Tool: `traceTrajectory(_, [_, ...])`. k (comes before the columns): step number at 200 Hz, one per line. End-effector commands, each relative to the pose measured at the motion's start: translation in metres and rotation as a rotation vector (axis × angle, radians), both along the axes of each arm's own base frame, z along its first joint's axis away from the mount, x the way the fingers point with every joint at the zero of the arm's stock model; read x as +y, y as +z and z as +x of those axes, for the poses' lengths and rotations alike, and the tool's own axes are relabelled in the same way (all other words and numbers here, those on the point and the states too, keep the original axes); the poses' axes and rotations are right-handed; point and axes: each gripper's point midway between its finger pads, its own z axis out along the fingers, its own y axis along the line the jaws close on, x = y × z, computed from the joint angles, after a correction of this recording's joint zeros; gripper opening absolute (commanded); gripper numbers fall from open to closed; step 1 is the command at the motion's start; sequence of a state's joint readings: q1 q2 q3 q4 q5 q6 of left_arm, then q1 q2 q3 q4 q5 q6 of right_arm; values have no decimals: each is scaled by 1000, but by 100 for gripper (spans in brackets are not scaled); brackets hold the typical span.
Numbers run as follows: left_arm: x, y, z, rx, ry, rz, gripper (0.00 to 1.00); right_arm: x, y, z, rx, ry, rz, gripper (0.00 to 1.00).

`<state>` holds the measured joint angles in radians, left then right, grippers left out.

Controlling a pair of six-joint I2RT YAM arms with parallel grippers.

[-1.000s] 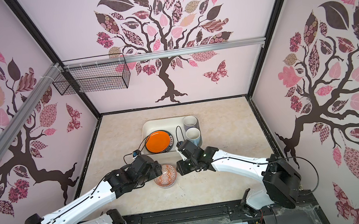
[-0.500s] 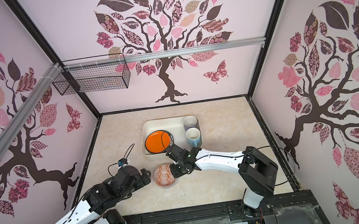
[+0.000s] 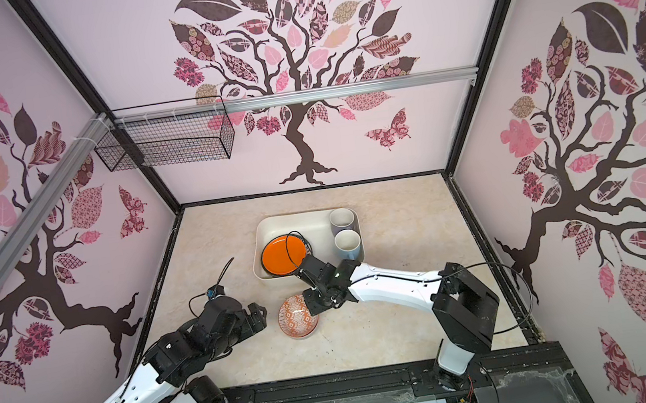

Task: Place the mixed dishes into the plastic bin
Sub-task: 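Grasp the patterned bowl's rim with the right gripper and lift it off the lilac bowl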

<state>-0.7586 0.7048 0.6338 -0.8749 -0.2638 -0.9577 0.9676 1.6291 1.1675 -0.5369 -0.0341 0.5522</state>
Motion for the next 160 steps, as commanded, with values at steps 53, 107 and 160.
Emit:
traceTrajectory(53, [4,26,3,-40,-25,22,98,22,44,17,-49,13,75,0])
traceTrajectory(107, [6,53,11,-82,-30,47,98,7,69,53,-83,-40,106,0])
traceTrajectory(160, [0,72,25,-105,-47,71,98,-12,89,110,-153,-123,130,0])
